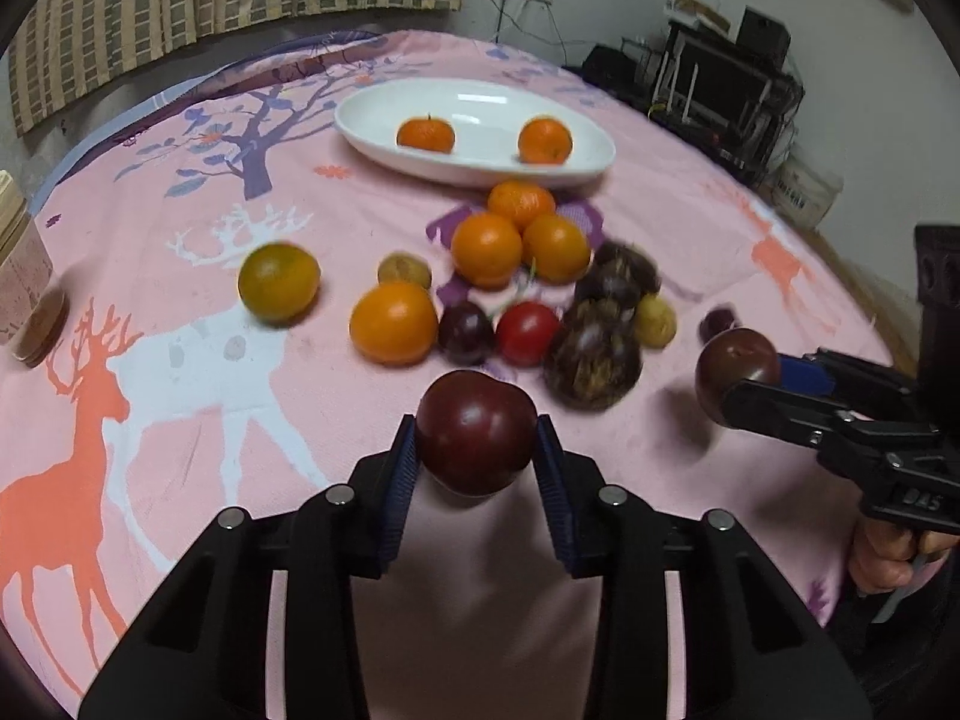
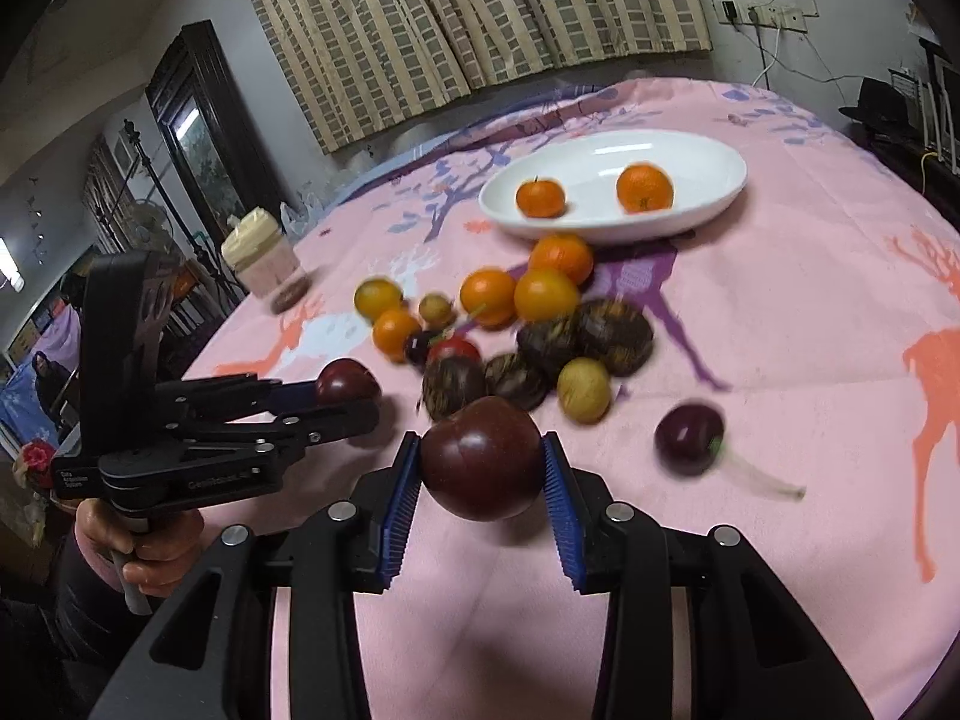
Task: Organize fruits
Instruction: 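Carry both plums over the white plate and open both tools, then grasp a dark cherry by its body with the right tool, then grasp a brown mangosteen with the left tool while the right tool holds the cherry, then drop the mangosteen and cherry into the white plate, opening both tools, then grasp a second brown mangosteen with the right tool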
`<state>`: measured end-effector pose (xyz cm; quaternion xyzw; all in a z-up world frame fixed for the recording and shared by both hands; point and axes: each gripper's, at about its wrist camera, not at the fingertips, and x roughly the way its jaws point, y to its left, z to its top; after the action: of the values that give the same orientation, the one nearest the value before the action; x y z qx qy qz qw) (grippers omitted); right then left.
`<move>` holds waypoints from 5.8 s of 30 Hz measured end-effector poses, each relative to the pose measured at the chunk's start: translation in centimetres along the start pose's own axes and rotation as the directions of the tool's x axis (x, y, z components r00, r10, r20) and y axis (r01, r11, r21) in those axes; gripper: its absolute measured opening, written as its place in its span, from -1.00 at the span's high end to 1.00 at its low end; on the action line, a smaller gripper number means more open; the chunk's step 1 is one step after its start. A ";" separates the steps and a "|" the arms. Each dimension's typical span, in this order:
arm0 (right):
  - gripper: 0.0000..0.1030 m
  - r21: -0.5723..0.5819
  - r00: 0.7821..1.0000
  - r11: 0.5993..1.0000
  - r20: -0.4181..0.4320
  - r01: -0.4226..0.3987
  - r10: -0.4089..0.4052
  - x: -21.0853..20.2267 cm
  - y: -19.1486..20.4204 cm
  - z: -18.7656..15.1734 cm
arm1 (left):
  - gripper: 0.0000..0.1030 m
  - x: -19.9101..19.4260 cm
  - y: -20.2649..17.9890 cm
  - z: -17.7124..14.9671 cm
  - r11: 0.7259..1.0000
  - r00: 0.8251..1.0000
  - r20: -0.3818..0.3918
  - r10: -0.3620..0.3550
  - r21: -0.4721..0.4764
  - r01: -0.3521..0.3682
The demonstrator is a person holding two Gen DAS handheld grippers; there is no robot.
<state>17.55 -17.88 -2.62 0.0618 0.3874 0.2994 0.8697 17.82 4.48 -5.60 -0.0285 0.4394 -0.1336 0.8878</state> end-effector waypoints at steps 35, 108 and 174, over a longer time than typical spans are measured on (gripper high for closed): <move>-0.34 0.031 0.967 0.972 0.099 0.231 -0.233 6.4 -7.5 12.8 | -0.90 0.7 0.6 14.8 0.987 0.970 0.206 0.132 -0.122 -0.109; 0.44 0.081 0.989 0.985 -0.016 0.151 -0.150 0.0 -4.5 -0.8 | 0.14 4.9 -5.7 1.7 0.996 0.996 -0.062 0.058 0.065 -0.054; 0.07 0.133 0.992 0.988 -0.109 0.078 -0.064 6.1 -5.7 4.1 | -0.86 -1.1 6.0 2.9 0.940 0.965 0.160 0.209 -0.304 -0.154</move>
<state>26.36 -18.49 -5.55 0.0919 0.4537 0.2439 0.8522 20.73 10.32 -3.92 -0.1297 0.3684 0.0182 0.9204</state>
